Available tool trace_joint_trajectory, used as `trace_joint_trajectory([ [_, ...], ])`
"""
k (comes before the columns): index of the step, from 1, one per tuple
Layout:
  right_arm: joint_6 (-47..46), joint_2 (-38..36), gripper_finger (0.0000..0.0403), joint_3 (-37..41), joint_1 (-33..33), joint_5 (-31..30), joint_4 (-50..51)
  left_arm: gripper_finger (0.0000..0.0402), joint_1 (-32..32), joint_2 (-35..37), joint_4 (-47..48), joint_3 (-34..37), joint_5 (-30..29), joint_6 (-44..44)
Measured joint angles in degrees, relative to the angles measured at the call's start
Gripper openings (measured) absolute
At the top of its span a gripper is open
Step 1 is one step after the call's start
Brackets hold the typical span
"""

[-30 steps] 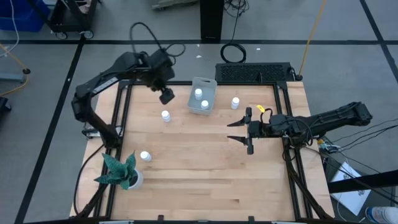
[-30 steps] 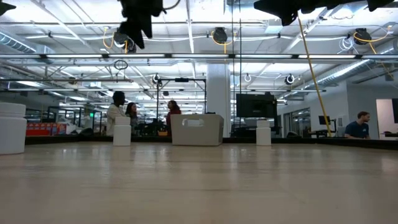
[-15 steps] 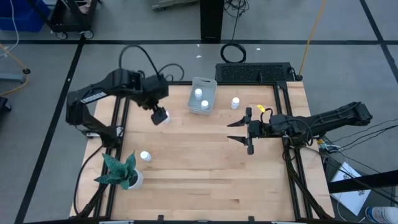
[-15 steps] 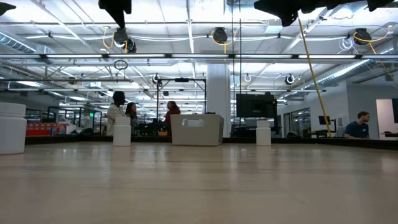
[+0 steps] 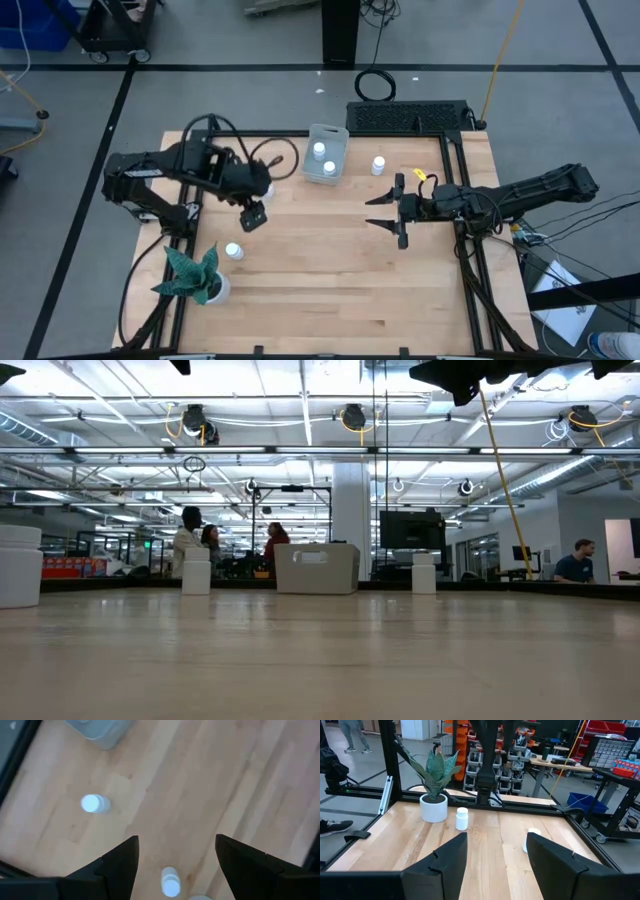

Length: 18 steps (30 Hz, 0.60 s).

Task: Pick and place pill bottles into a basket
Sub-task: Put the white medicine bottle into the gray bin

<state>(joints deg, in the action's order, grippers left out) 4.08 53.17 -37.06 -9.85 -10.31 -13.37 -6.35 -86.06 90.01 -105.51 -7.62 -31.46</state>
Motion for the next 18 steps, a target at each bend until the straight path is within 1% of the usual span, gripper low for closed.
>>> trace_joint_trajectory([
  [4, -0.20, 0.00, 0.0196, 0.00, 0.00, 0.03, 0.01, 0.0268, -4.49, -0.44, -0.08, 0.61, -0.04, -2.95],
  [7, -0.42, 0.00, 0.0196, 0.00, 0.00, 0.04, 0.12, 0.0270, -7.44, -0.03, -0.07, 3.78, -0.81, -6.23],
  [12, -0.44, 0.00, 0.0196, 0.00, 0.00, 0.07, 0.26, 0.0264, -10.71, 2.32, -0.22, 12.95, -2.03, -11.14],
  [14, -0.44, 0.00, 0.0196, 0.00, 0.00, 0.07, 0.26, 0.0262, -11.62, 2.93, -1.89, 16.82, -2.07, -12.53],
  [18, -0.44, 0.00, 0.0196, 0.00, -0.01, 0.07, 0.22, 0.0266, -13.40, 5.41, -7.68, 24.66, 0.32, -14.58],
])
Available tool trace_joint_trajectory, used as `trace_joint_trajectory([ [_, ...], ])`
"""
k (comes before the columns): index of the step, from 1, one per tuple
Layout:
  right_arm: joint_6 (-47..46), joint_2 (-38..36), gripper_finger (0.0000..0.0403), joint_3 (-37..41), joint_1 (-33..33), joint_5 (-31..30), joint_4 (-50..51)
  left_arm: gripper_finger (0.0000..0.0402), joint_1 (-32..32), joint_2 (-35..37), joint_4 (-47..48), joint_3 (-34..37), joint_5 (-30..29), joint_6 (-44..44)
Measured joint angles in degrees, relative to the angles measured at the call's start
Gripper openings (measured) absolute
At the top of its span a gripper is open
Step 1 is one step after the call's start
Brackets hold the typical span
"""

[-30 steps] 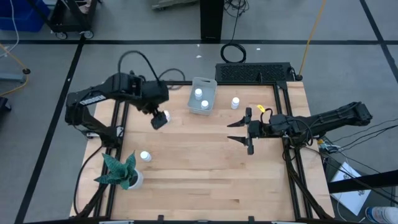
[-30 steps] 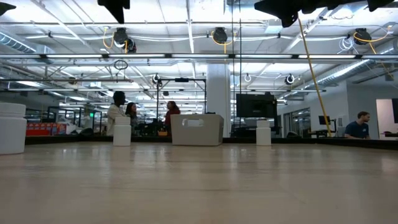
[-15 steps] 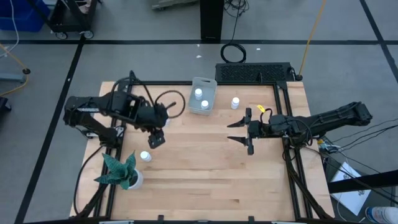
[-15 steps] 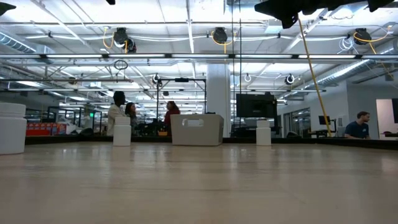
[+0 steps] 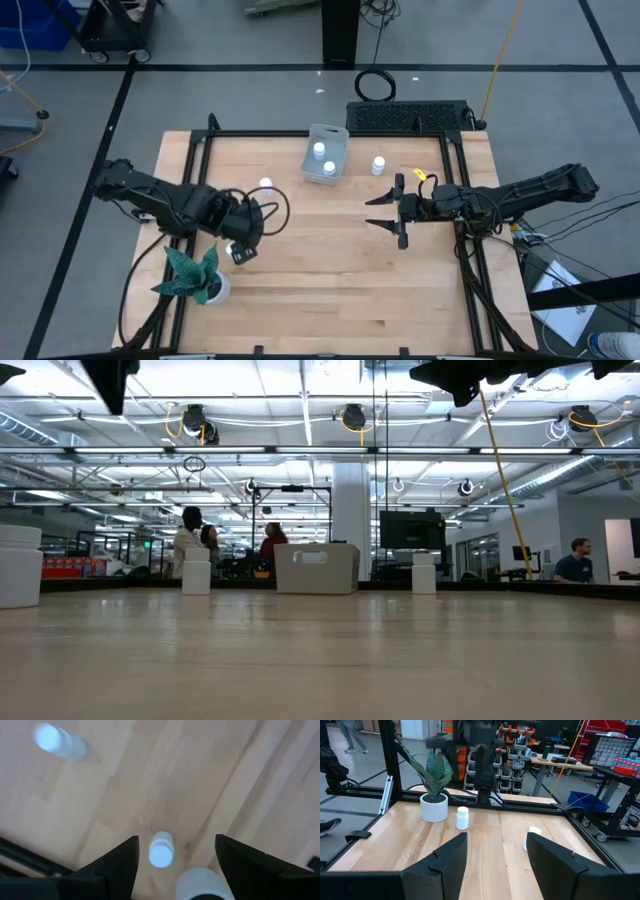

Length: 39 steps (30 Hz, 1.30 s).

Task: Pick and place pill bottles into a basket
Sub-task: Put the white medicine bottle into the gray bin

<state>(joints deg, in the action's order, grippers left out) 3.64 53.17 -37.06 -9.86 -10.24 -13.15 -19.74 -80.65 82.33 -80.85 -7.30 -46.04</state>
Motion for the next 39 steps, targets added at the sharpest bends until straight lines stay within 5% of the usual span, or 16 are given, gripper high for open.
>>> trace_joint_trajectory([
  [22, -0.96, 0.00, 0.0196, 0.00, -0.01, 0.02, 0.00, 0.0262, -2.26, 16.77, -13.91, 28.54, 4.46, -11.53],
  [39, -0.94, 0.00, 0.0196, 0.00, -0.01, 0.02, 0.00, 0.0262, -2.26, 17.30, -22.88, 37.23, 9.24, -11.92],
])
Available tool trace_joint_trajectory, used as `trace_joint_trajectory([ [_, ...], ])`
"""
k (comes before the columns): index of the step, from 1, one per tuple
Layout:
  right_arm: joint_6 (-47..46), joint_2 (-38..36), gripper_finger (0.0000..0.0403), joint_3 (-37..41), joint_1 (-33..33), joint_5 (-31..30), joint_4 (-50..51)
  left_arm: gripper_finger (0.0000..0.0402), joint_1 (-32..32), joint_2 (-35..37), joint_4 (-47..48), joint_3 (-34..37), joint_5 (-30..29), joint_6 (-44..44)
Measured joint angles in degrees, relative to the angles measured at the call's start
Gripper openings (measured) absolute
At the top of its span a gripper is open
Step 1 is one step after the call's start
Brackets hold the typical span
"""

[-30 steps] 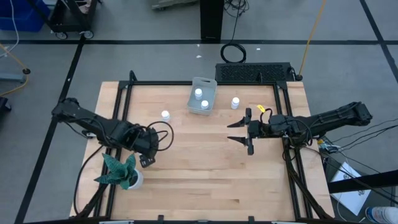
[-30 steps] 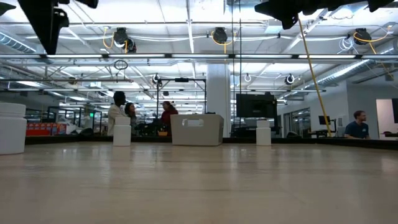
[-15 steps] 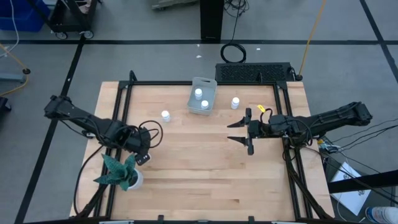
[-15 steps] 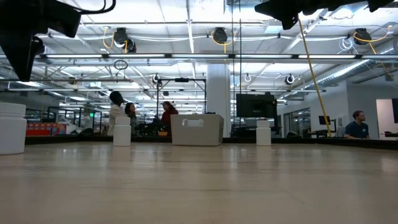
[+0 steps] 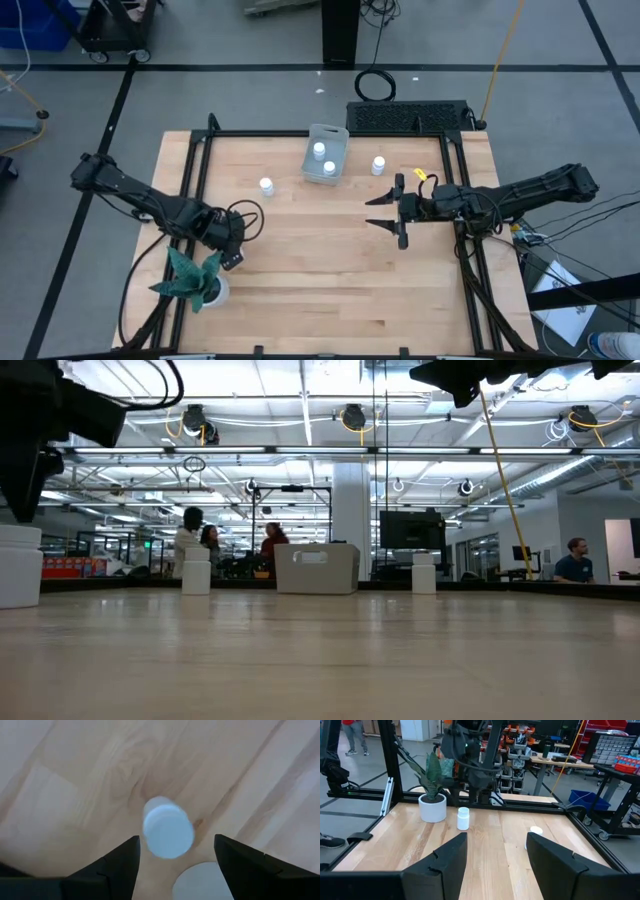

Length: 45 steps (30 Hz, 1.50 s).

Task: Pick and place pill bottles into a basket
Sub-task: Put the white medicine bottle into the gray bin

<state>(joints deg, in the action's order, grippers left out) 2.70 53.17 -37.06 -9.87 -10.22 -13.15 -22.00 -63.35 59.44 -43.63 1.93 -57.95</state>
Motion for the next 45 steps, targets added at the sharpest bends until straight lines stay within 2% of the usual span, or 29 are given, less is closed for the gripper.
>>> trace_joint_trajectory([
  [27, -0.07, 0.00, 0.0196, 0.00, 0.00, 0.00, -0.03, 0.0264, 0.20, 0.00, -0.24, 0.92, -3.19, 1.75],
  [33, -0.07, 0.00, 0.0196, 0.00, 0.00, 0.00, -0.04, 0.0267, 0.22, 0.00, -6.01, 4.59, -1.36, 1.76],
  [37, -0.04, 0.00, 0.0196, 0.00, 0.00, 0.00, 0.00, 0.0270, 0.26, 0.00, -6.44, 5.92, -0.73, 1.12],
  [45, -0.07, 0.00, 0.0196, 0.00, 0.00, 0.00, -0.02, 0.0249, 0.28, 0.00, -6.55, 6.03, -1.70, 1.31],
])
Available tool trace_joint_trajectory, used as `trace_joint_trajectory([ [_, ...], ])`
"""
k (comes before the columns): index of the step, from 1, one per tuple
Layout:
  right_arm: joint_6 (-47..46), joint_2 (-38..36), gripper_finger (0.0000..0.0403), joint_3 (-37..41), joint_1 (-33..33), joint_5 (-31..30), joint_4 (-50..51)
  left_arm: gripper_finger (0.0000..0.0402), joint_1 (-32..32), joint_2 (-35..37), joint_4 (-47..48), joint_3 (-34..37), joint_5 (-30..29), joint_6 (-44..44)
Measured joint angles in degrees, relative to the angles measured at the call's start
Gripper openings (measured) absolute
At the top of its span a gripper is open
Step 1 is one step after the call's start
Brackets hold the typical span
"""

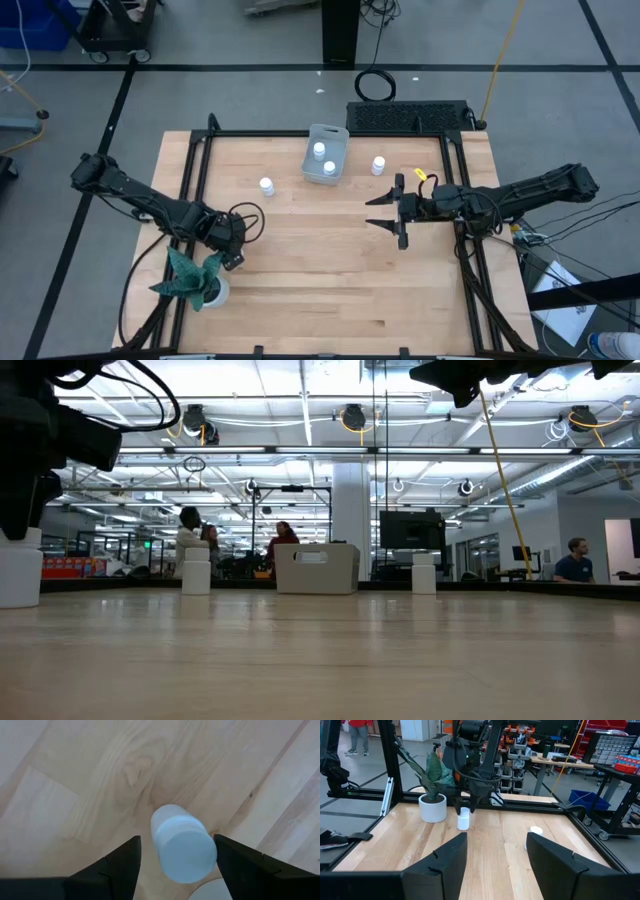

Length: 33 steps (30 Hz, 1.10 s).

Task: Pick and place pill bottles into a basket
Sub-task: Put the white medicine bottle into the gray bin

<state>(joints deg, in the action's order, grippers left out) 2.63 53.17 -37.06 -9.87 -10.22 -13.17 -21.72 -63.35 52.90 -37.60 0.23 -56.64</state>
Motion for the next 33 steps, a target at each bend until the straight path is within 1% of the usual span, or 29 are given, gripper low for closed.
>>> trace_joint_trajectory([
  [9, -0.01, 0.00, 0.0196, 0.00, 0.00, -0.04, -0.01, 0.0208, -0.01, 0.00, -0.02, 0.02, 0.24, 0.06],
  [15, -0.01, 0.00, 0.0196, 0.00, 0.00, -0.09, -0.01, 0.0166, -0.02, 0.00, -0.08, 0.00, 0.02, 0.06],
  [21, -0.02, 0.00, 0.0196, 0.00, 0.00, -0.13, 0.00, 0.0166, 0.33, 0.00, -0.10, 0.00, -0.22, 0.89],
  [26, -0.02, 0.00, 0.0196, 0.00, 0.00, -0.17, -0.02, 0.0184, 1.87, -0.02, -0.02, -0.61, 0.89, 2.22],
  [30, -0.02, 0.00, 0.0196, 0.00, 0.00, -0.20, -0.02, 0.0166, 3.25, -0.02, 0.05, -1.71, 1.29, 4.29],
  [33, -0.02, 0.00, 0.0196, 0.00, 0.00, -0.22, -0.02, 0.0165, 4.32, -0.02, 0.33, -2.42, 1.29, 5.56],
])
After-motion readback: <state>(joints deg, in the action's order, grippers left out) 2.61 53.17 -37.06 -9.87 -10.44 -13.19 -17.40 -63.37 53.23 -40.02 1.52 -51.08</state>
